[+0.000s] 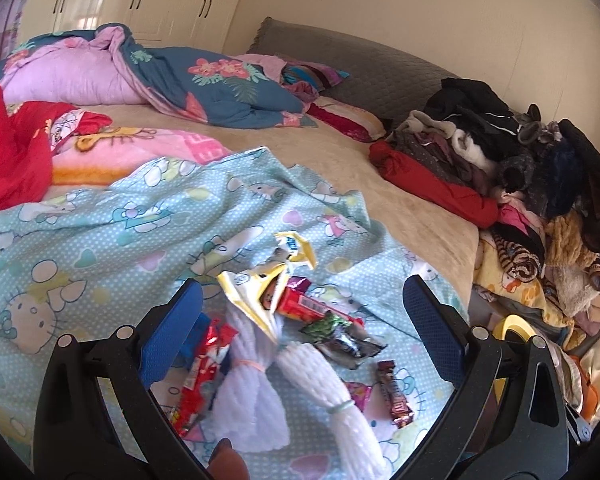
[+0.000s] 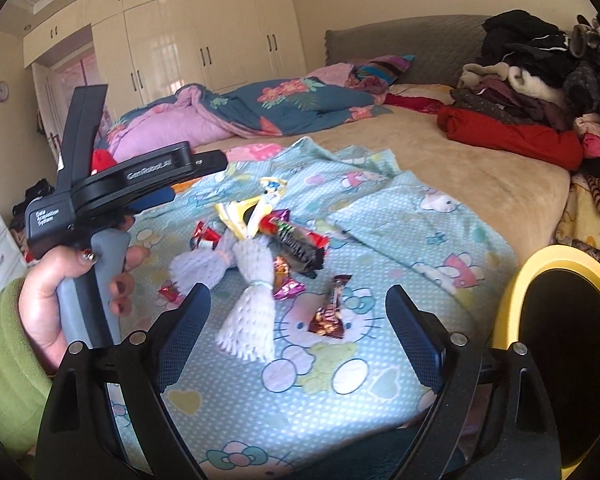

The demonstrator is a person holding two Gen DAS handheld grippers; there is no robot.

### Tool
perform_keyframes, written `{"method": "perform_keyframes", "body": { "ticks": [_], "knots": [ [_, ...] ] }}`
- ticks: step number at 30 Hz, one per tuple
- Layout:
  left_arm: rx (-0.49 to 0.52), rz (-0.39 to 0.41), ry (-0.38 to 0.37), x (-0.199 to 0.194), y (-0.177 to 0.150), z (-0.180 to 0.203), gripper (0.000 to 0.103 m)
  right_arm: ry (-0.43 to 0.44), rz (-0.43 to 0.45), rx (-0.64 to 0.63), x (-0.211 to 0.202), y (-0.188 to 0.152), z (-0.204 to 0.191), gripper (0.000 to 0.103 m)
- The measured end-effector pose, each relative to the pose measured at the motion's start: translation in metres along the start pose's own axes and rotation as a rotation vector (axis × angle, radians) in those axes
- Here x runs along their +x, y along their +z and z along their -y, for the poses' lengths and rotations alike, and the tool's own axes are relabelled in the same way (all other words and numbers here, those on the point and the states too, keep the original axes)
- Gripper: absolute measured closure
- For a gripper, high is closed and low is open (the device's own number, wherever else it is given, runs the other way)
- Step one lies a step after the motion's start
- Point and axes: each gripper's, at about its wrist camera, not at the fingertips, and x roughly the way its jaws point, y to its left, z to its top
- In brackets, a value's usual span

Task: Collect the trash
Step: 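Grasp the white foam mesh sleeve with the right tool while the left tool grasps the yellow-white wrapper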

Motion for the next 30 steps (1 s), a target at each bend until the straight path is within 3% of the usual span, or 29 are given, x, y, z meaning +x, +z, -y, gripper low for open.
{"method": "perform_keyframes", "body": {
  "ticks": [5,11,17,24,27,30],
  "knots": [
    [-0.025,-0.026,0.015,0.011,0.004,-0.02,0.012,0.006,-0.055,-0.019,0.019,-0.002,-0.013,0.016],
    [-0.036,-0.087,0.041,0.029,0.01,-0.04,0.025,0.009,-0.113,-0.016,0.042,-0.004,-0.02,0.016],
    [-0.071,-0.151,0.01,0.047,0.011,-0.053,0.038,0.026,-0.161,-0.028,0.06,-0.007,-0.029,0.017],
    [-0.089,-0.23,-0.037,0.071,0.009,-0.057,0.044,0.027,-0.231,-0.006,0.082,-0.011,-0.031,0.017],
    [-0.094,-0.259,-0.048,0.08,0.007,-0.058,0.046,0.036,-0.254,0.026,0.089,-0.012,-0.024,0.022],
    [-0.09,-0.273,-0.043,0.086,0.005,-0.057,0.055,0.048,-0.286,0.067,0.096,-0.016,-0.016,0.03]
  ]
}}
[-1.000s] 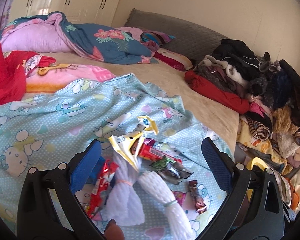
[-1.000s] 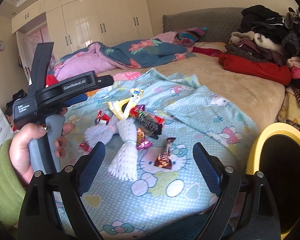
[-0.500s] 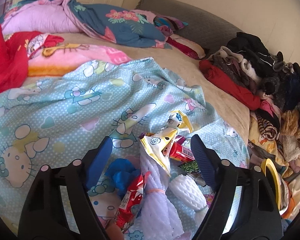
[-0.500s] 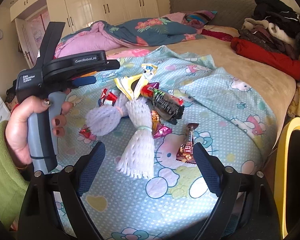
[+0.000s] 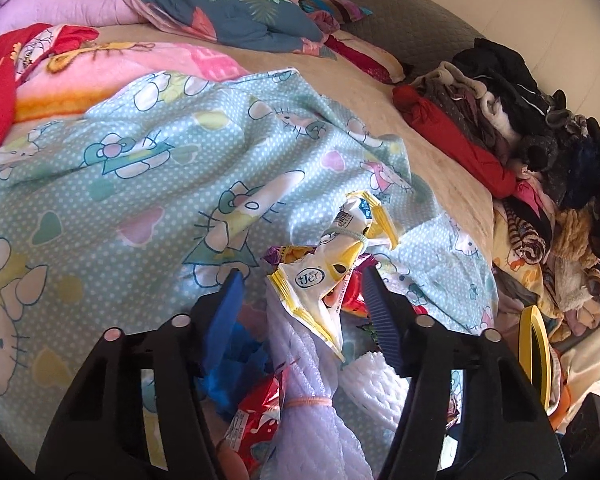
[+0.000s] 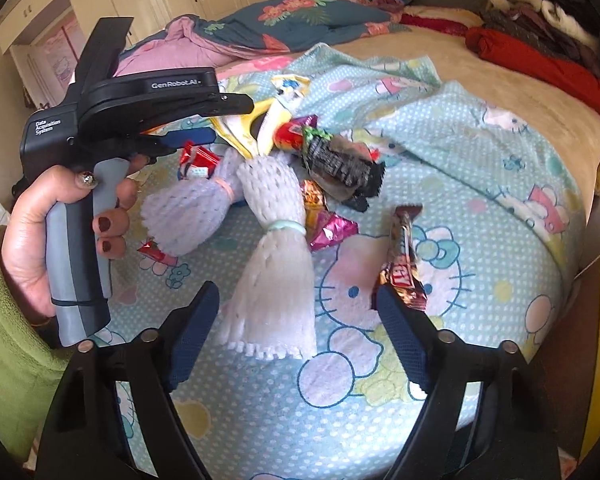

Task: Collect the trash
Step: 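Grasp the white foam mesh sleeve with the right tool while the left tool grasps the yellow-white wrapper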

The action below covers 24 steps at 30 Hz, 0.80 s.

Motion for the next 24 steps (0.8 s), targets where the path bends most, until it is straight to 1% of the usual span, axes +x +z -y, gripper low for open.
{"method": "perform_keyframes", "body": {
  "ticks": [2,4,6,7,12,16,18,24],
  "knots": [
    [0.0,-0.004,-0.001,0.002,0.0,0.0,0.058,0.014,-0.019,0.018,0.004,0.0,0.005,0.036],
    [0.005,-0.01,-0.008,0.004,0.001,0.001,0.065,0.034,-0.033,0.018,0.006,-0.001,0.006,0.051],
    [0.013,-0.01,-0.013,0.004,0.001,0.003,0.074,0.058,-0.044,0.001,0.007,-0.002,0.002,0.073],
    [0.02,-0.008,-0.012,0.004,0.001,0.004,0.074,0.066,-0.046,-0.012,0.007,-0.003,-0.001,0.079],
    [0.04,0.017,-0.018,-0.004,-0.001,0.011,0.08,0.088,-0.012,-0.062,-0.002,-0.007,-0.011,0.085],
    [0.041,0.05,-0.048,-0.017,-0.004,0.017,0.082,0.111,0.033,-0.071,-0.016,-0.01,-0.01,0.085],
    [0.042,0.069,-0.054,-0.023,-0.006,0.02,0.087,0.114,0.052,-0.075,-0.024,-0.014,-0.008,0.085],
    [0.043,0.113,-0.076,-0.046,-0.007,0.032,0.089,0.111,0.112,-0.088,-0.046,-0.015,-0.001,0.086]
  ]
}}
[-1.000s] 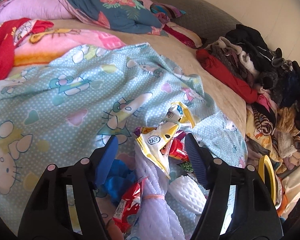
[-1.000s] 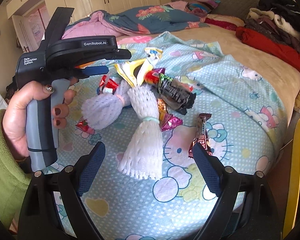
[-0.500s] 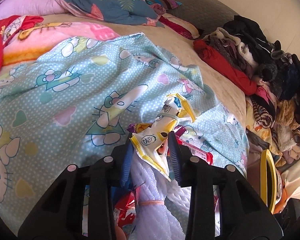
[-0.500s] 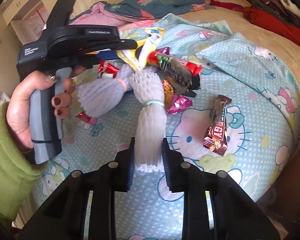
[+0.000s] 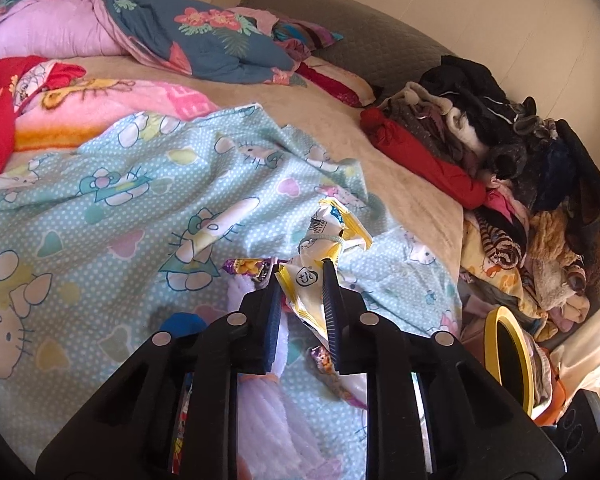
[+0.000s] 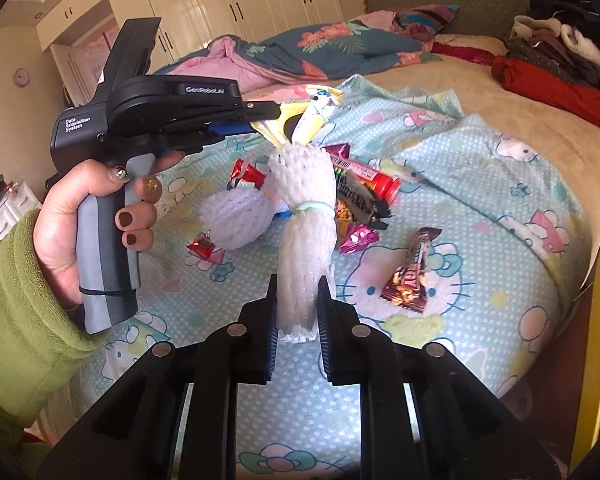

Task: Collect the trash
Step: 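Lift the mesh sleeve and wrapper and carry both over the yellow-rimmed bin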

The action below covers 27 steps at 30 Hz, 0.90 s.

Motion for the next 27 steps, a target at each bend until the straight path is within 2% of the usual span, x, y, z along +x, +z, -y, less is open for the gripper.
{"method": "perform_keyframes", "body": {
  "ticks": [17,27],
  "knots": [
    [0.03,0.079,-0.05,-0.038,0.007,0.043,0.09,-0.059,0.146,0.001,-0.053,0.014,0.02,0.086],
    [0.062,0.11,-0.083,-0.054,0.008,0.07,0.09,-0.092,0.194,0.017,-0.083,0.016,0.035,0.086]
  ]
}}
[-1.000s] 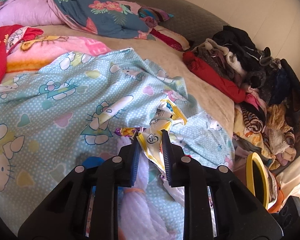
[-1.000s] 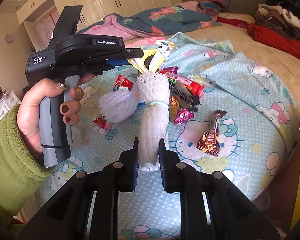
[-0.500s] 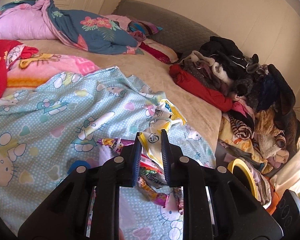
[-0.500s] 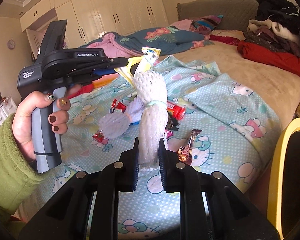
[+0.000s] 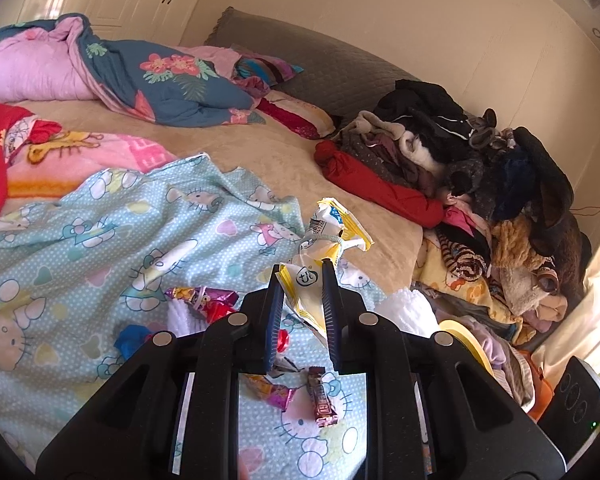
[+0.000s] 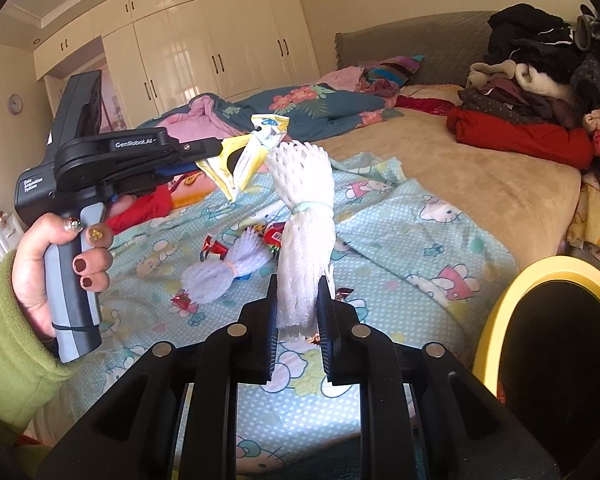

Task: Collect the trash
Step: 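Lift the mesh sleeve and wrapper and carry both over the yellow-rimmed bin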

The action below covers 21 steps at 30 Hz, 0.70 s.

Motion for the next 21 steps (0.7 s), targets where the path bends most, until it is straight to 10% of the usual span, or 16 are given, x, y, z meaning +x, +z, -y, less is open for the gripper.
{"method": "perform_keyframes", "body": {
  "ticks": [21],
  "knots": [
    [0.072,0.01,-0.06,-0.01,-0.01,0.046,0.09,-0.073,0.068,0.053,-0.044,0.011,0.029,0.086]
  ]
}}
